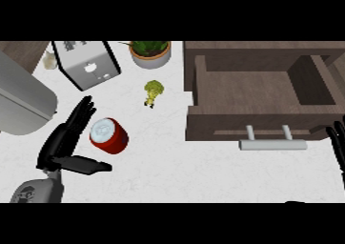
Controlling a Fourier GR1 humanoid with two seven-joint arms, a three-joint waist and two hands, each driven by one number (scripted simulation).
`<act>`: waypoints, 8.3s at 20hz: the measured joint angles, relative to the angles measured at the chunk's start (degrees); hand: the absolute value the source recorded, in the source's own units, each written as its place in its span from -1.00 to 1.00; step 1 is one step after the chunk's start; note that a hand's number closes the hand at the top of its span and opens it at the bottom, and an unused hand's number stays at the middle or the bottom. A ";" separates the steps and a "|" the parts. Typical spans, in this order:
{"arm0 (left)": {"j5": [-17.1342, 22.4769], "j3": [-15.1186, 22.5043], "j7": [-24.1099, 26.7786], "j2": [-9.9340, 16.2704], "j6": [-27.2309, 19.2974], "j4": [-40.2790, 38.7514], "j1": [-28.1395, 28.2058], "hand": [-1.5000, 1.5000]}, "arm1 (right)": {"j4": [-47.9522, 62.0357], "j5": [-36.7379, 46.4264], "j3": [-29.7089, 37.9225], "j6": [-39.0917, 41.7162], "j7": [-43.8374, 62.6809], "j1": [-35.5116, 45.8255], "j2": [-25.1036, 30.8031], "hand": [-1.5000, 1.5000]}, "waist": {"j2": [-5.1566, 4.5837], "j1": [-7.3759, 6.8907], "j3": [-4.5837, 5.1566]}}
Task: Pick up the can, place it into the drawer and close the drawer
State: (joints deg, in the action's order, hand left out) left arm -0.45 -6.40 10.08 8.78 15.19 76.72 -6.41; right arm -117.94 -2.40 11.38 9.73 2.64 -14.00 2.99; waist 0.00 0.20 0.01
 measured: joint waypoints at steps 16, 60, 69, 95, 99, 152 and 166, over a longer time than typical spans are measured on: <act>-2.90 -2.22 13.14 2.29 1.33 -18.55 -3.25 -1.00 | 1.51 1.08 0.50 -0.22 -1.12 1.55 -0.68 -1.00 | 0.00 0.02 -0.01; -4.68 -2.28 24.80 -1.34 -1.91 -47.01 -21.51 1.00 | -5.60 -2.68 3.36 3.31 2.99 -1.10 -2.08 -1.00 | -0.01 0.30 -0.05; -1.31 -0.48 17.88 -4.11 1.42 -35.58 -18.49 1.00 | -6.29 -3.50 3.58 4.01 0.79 -4.23 -2.61 -1.00 | 0.09 0.02 -0.02; 0.53 4.91 -10.77 -8.16 -21.36 2.67 -18.00 1.00 | -7.87 -5.58 5.06 3.01 2.35 -3.98 -1.42 -1.00 | 0.12 0.08 -0.05; 0.31 9.51 -16.45 -8.54 -25.66 4.37 -22.53 1.00 | -7.89 -4.75 4.54 2.29 2.91 -3.30 -1.73 -1.00 | 0.09 0.18 -0.04; 26.02 34.06 -11.99 -8.77 -51.45 -51.91 -77.84 1.00 | -4.54 -3.75 3.82 1.76 5.26 4.83 0.34 -1.00 | -1.28 5.51 -0.17; 28.73 40.33 -8.51 -8.78 -54.27 -56.03 -76.53 -1.00 | -4.28 -2.97 3.00 0.83 7.11 8.67 1.08 -1.00 | -1.84 7.01 -0.19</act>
State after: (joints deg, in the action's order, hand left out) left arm 28.28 33.93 1.57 0.00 -39.08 20.70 -82.95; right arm -122.21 -5.37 14.37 10.56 9.75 -5.34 4.07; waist -1.85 7.21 -0.18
